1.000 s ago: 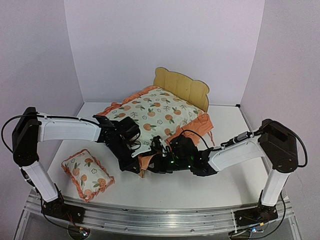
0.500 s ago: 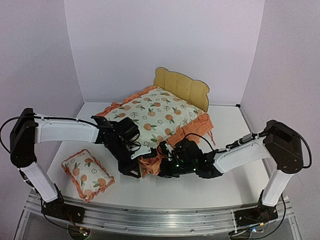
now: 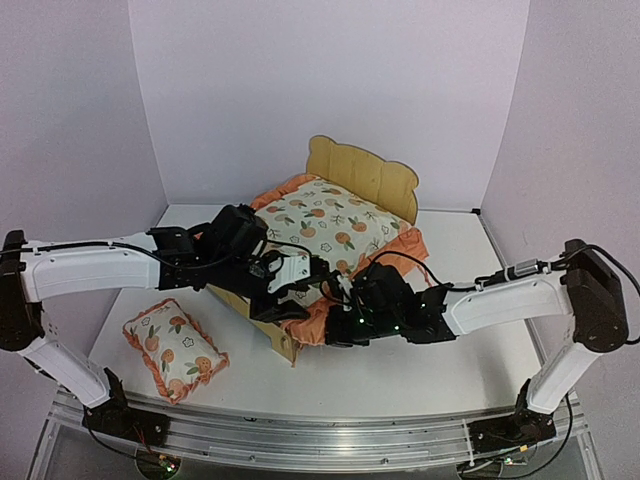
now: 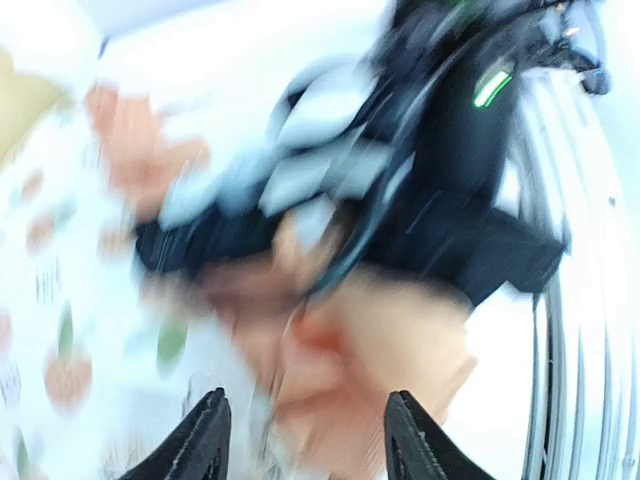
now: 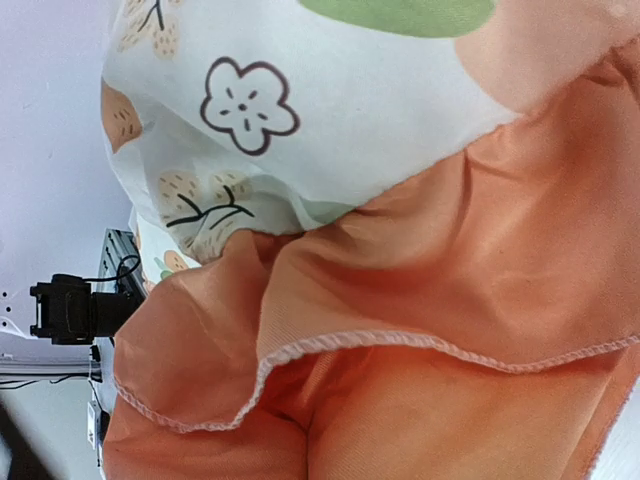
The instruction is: Set up the pet bed
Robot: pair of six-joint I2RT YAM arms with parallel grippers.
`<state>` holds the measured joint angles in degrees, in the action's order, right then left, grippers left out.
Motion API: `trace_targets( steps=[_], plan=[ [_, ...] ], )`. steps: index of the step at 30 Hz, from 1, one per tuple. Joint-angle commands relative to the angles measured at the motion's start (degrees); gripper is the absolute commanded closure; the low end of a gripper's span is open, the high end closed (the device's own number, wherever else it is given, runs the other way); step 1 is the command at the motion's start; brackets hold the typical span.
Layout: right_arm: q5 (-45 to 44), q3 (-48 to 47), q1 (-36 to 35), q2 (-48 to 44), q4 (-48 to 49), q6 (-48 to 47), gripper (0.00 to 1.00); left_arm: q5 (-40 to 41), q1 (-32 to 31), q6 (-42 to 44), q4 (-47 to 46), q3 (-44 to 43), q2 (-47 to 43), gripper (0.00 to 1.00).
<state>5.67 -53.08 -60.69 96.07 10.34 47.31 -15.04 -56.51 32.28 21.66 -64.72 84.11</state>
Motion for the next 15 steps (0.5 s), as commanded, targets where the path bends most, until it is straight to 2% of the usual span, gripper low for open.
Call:
trace_targets(
  steps=[1, 7, 11, 12, 15],
  plan=[
    [-1.8, -1.2, -0.1, -1.8, -2.8, 1.3, 1.00, -2.8, -1.8, 1.6, -7.0, -3.9, 3.8, 0.43],
    [-1.3, -0.3, 0.4, -1.2, -2.5, 3.1, 1.00, -0.4, -1.8, 3.4, -1.4, -2.0, 7.0, 0.43],
    [0.5, -0.2, 2.0, -0.3, -1.8, 4.3, 1.00, 0.3, -1.8, 5.0, -0.8, 1.5, 7.1, 0.44],
    [1.0, -0.3, 2.3, -0.1, -1.6, 4.4, 1.00, 1.6, -1.8, 5.4, -1.0, 2.0, 7.4, 0.45],
    [2.1, -0.1, 2.5, 0.6, -1.0, 4.9, 1.00, 4.7, -0.5, 5.0, -1.2, 2.4, 8.3, 0.63]
  ],
)
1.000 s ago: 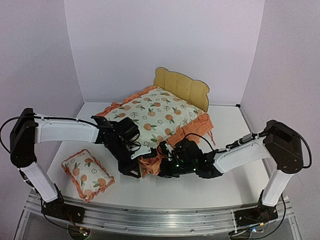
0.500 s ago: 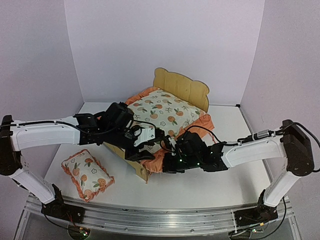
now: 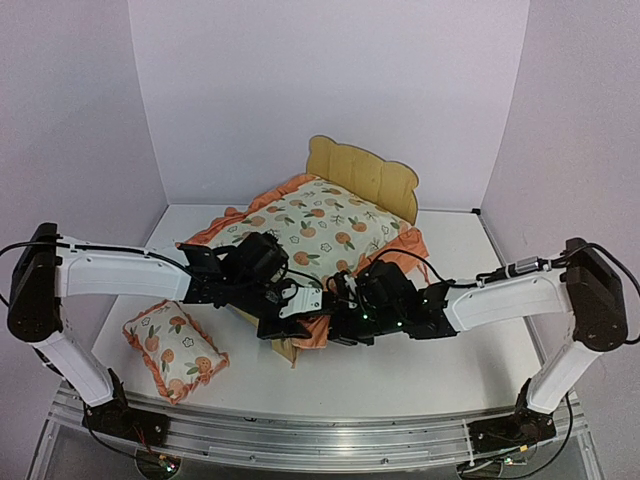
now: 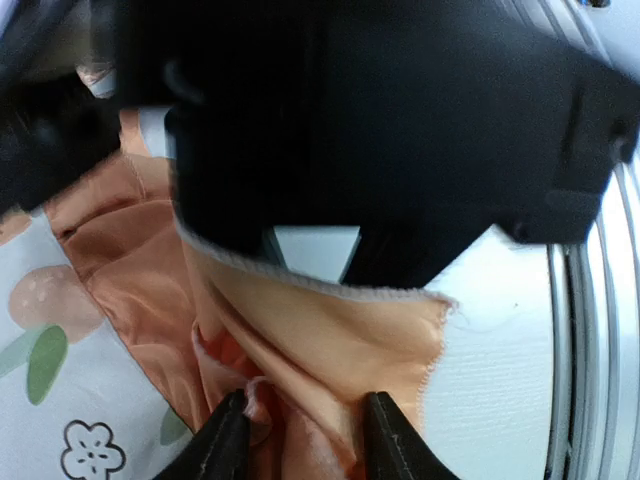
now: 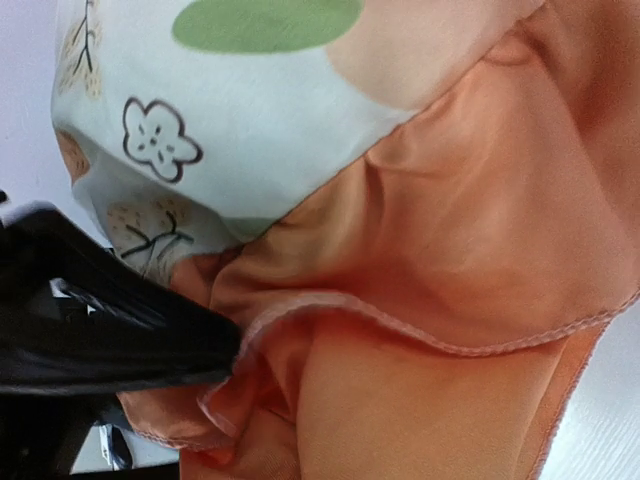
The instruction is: Set up the pet bed
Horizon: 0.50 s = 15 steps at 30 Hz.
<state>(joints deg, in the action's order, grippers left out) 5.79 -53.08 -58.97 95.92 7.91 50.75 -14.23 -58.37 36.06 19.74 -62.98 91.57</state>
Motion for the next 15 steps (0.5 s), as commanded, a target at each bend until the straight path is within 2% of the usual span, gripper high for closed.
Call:
trace_targets(
  steps=[1, 6, 9, 15],
  plan=[
    [2.2, 0.1, 0.9, 0.8, 1.4, 1.7, 1.00, 4.5, 2.0, 1.0, 1.0, 0.4, 1.1, 0.69],
    [3.5, 1.6, 1.4, 0.5, 1.6, 2.1, 1.00, 8.1, 5.9, 1.6, 1.9, 0.6, 1.6, 0.99],
    [4.1, 2.6, 1.4, -0.1, 1.6, 2.3, 1.00, 6.7, 9.0, 2.2, 2.9, -0.3, 1.1, 1.00],
    [5.4, 0.0, 1.4, -1.5, 0.0, -0.6, 1.00, 6.8, 9.7, 7.7, 1.5, 3.4, -0.2, 1.00]
  ],
)
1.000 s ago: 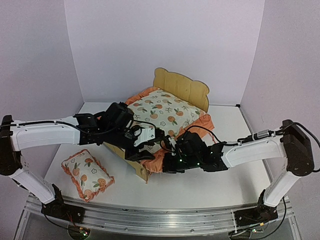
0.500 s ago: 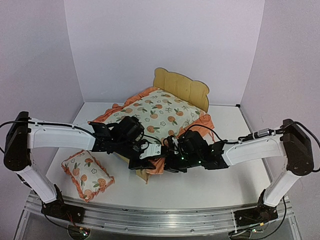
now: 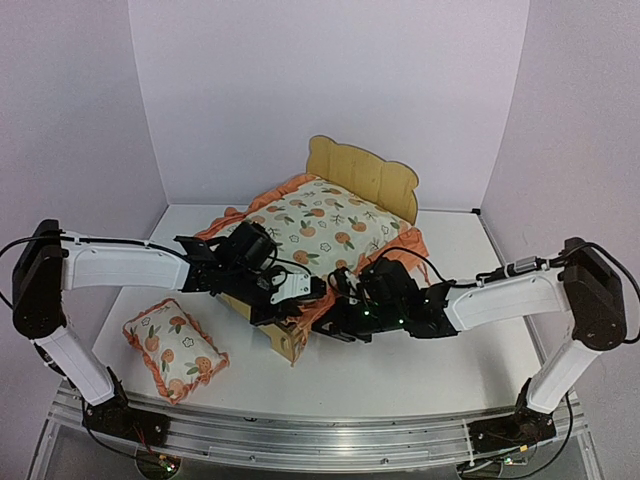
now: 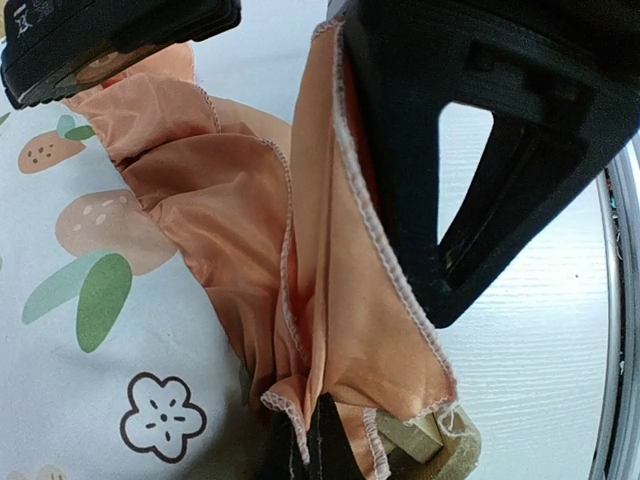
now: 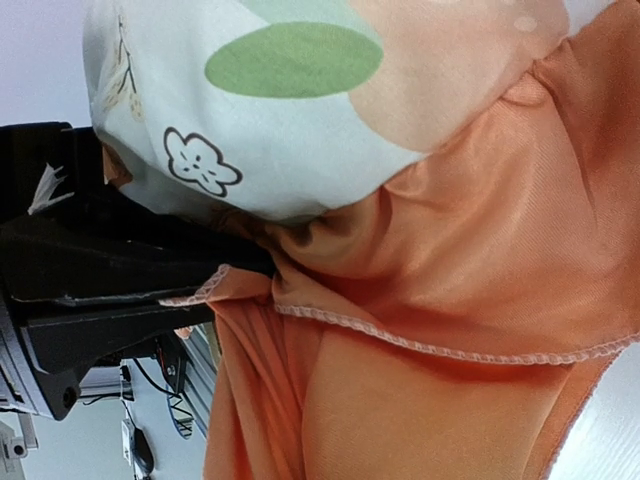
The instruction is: Set up the pet bed
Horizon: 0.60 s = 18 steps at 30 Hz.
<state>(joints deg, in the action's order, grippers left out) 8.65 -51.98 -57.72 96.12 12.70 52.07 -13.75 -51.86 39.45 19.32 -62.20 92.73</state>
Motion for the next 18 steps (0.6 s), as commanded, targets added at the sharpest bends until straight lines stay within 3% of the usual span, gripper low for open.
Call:
trace_targets(
  steps=[1, 8, 14, 18],
  plan=[
    [2.3, -1.3, 0.1, -2.5, -6.4, -2.3, 1.00, 6.4, 3.2, 5.3, 1.4, 3.8, -1.7, 1.00],
    [-3.8, 5.5, 0.1, -9.8, -10.6, -0.5, 1.00, -0.9, 4.3, 6.0, 4.0, 4.4, -6.2, 0.99],
    [-0.5, 0.5, 0.0, -3.1, -7.0, -1.0, 1.00, -4.7, 4.2, -0.5, 6.3, -1.0, -4.1, 1.00],
    [-1.0, 2.0, 0.0, 0.4, -2.5, -0.8, 1.00, -7.3, 4.6, -3.3, 7.9, -3.9, -2.7, 1.00]
  ],
)
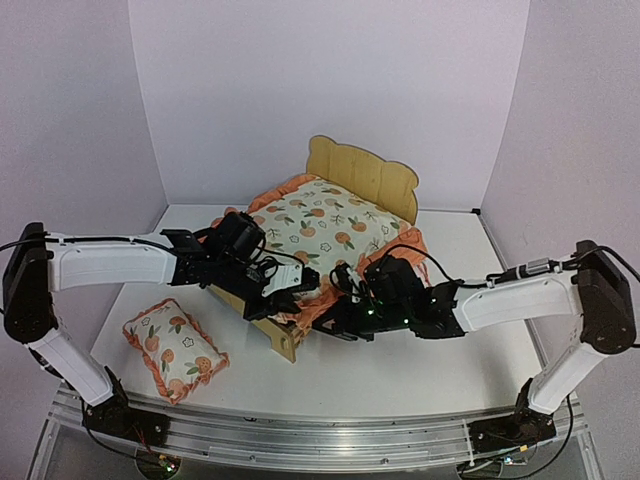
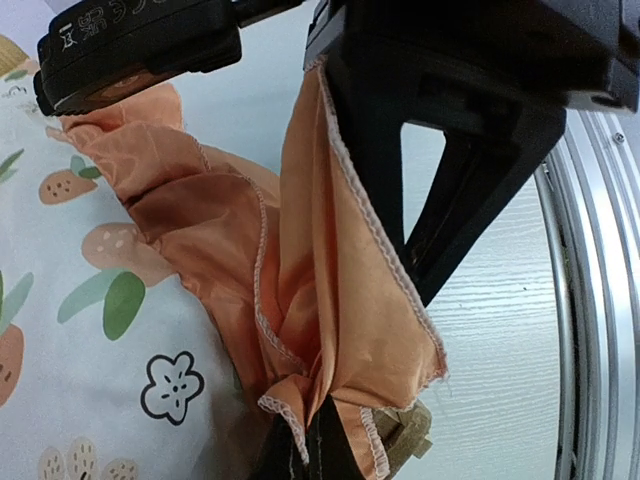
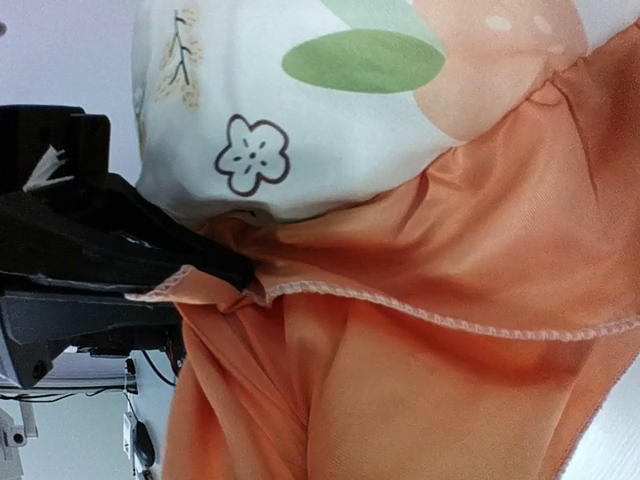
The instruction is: Set up the pet bed
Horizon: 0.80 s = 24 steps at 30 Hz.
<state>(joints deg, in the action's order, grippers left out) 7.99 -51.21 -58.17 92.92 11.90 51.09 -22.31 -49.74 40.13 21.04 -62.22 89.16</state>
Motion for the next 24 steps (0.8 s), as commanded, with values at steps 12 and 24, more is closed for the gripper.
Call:
trace_targets(
  steps=[12, 24],
  plan=[
    [3.5, -2.9, 0.2, 9.5, 4.7, -1.0, 1.00, 0.8, -1.1, -10.4, 6.0, -7.8, 4.2, 0.39],
    [3.9, -2.1, 0.3, 7.0, 5.2, 2.5, 1.00, -0.5, -4.6, -14.0, 3.8, -8.8, 8.6, 0.34]
  ],
)
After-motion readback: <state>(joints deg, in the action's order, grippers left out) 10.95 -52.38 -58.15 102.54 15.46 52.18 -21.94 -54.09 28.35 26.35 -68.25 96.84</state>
